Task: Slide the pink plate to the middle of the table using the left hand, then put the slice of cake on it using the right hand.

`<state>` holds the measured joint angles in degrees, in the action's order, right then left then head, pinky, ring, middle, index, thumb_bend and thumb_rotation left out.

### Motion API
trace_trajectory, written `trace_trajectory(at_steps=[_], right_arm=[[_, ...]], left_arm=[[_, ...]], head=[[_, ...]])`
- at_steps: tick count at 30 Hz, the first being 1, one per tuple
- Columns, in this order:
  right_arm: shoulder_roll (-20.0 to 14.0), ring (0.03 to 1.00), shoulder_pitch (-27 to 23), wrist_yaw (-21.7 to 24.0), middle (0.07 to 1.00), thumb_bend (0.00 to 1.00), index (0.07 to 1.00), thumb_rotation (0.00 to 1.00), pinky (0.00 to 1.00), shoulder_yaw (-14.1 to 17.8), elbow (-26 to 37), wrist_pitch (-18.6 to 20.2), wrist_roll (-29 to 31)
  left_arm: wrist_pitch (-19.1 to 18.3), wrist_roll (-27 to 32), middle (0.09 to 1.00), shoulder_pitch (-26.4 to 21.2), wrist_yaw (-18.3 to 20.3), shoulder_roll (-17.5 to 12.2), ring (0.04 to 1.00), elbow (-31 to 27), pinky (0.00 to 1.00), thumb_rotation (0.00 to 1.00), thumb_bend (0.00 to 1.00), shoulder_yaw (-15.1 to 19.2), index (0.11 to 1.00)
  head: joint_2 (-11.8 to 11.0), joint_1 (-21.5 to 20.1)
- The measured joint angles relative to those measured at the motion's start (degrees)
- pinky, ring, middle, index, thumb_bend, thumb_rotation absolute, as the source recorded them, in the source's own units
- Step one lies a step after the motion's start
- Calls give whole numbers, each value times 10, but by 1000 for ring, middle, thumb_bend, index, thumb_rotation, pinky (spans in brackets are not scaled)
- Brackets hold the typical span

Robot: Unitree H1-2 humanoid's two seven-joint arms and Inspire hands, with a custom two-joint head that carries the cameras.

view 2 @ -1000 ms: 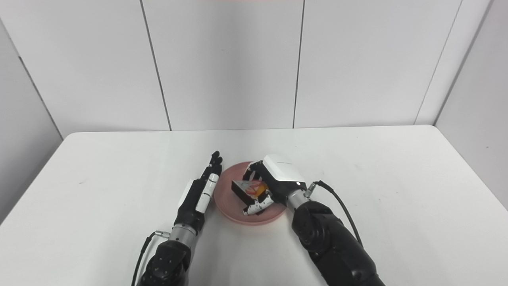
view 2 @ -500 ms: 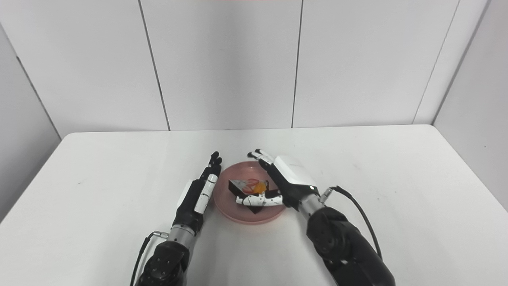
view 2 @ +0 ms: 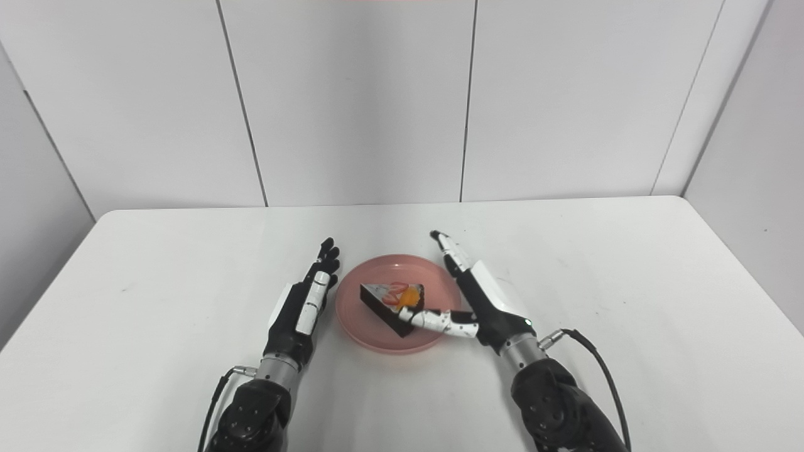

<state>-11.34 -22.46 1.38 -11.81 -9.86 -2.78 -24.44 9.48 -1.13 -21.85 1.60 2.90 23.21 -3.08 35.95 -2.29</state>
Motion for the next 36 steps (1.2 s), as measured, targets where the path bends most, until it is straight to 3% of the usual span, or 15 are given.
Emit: trace_trajectory(at_steps=[4,8,12,16,25,31,36], right_arm=[[41,1000,5,-5,1000,608,1000,916,996,51,-11,0,76],[60,1000,10,-5,1000,603,1000,959,1000,79,-19,0,137],[79,1000,11,-2,1000,647,1000,941,1000,106,-50,-10,201],[99,1000,11,0,1000,581,1000,905,1000,126,-61,-11,251],[107,1000,10,4,1000,587,1000,913,1000,132,-58,12,287],[104,1000,16,2,1000,519,1000,856,1000,132,-45,34,284],[103,1000,23,2,1000,532,1000,836,1000,133,-33,40,287]], left_arm=[[3,0,1000,-5,0,-5,1000,7,1000,1000,670,6,1000],[4,1,1000,-5,1,-12,1000,6,1000,1000,661,8,1000],[2,4,1000,-4,3,-16,1000,5,1000,1000,677,9,1000],[-5,4,1000,-3,5,-17,1000,1,1000,1000,683,9,1000],[-20,3,1000,-1,7,-18,1000,-4,1000,1000,682,9,1000],[-18,1,1000,-1,7,-18,1000,-2,1000,1000,709,8,1000],[-19,1,1000,-3,13,-17,1000,1,1000,1000,698,8,1000]], head=[[1,13],[4,28],[5,34],[7,39],[6,25],[6,21],[6,20]])
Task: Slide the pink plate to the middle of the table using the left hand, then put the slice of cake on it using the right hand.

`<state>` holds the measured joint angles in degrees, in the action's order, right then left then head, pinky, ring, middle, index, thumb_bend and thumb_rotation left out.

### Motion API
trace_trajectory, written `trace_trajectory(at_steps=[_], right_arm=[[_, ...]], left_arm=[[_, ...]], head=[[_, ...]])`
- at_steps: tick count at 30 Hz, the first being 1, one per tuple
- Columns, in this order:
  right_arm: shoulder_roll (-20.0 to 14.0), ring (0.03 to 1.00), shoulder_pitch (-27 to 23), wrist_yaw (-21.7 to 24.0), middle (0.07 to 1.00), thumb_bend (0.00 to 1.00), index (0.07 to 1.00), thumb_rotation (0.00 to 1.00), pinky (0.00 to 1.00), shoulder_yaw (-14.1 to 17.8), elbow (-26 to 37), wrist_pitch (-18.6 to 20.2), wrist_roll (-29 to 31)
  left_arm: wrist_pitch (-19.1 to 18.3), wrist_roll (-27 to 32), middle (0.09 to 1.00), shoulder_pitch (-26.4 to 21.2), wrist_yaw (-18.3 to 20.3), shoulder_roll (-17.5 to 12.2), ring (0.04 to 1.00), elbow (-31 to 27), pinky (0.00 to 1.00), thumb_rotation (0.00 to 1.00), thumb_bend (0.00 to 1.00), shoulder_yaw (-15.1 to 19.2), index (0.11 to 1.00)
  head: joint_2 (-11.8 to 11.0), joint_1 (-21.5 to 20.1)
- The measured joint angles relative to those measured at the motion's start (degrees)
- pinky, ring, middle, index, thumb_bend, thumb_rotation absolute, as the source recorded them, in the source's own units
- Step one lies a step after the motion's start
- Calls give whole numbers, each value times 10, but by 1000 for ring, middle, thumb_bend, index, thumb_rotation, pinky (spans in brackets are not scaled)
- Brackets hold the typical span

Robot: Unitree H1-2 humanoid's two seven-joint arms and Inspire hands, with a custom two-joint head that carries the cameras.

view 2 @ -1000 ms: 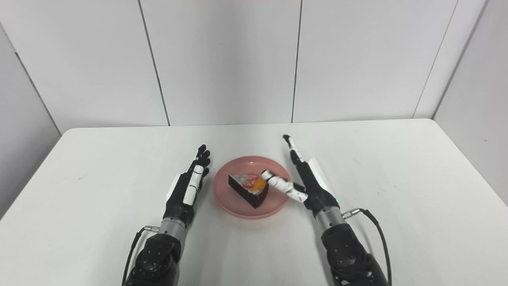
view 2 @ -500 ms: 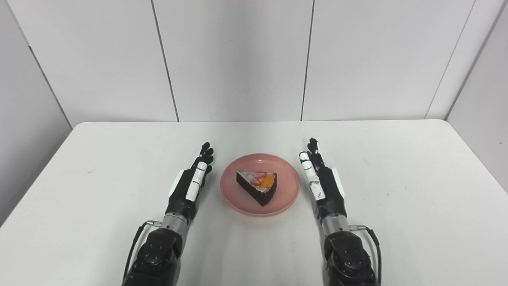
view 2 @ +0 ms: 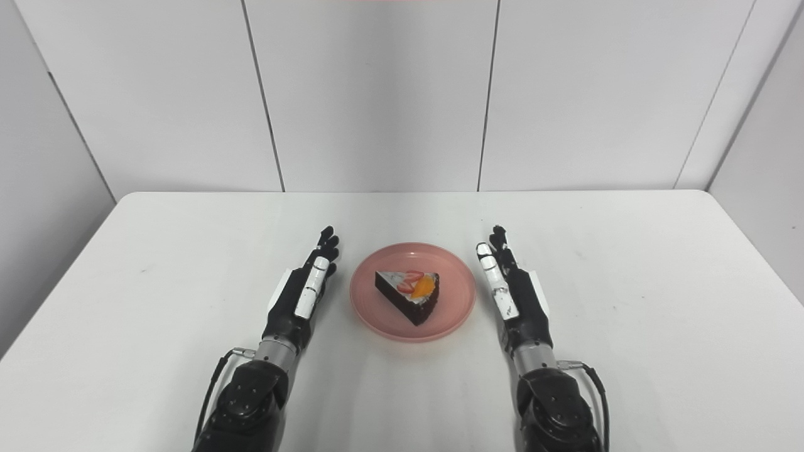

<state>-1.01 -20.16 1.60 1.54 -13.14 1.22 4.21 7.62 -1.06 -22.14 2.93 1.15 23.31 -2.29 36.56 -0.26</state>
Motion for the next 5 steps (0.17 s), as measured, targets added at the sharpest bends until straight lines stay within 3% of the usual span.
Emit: trace_trajectory(at_steps=[5], right_arm=[[0,1000,11,0,1000,506,1000,801,1000,-2,8,2,-2]], left_arm=[[-2,0,1000,0,6,0,1000,-1,1000,1000,682,0,1000]], head=[[2,0]])
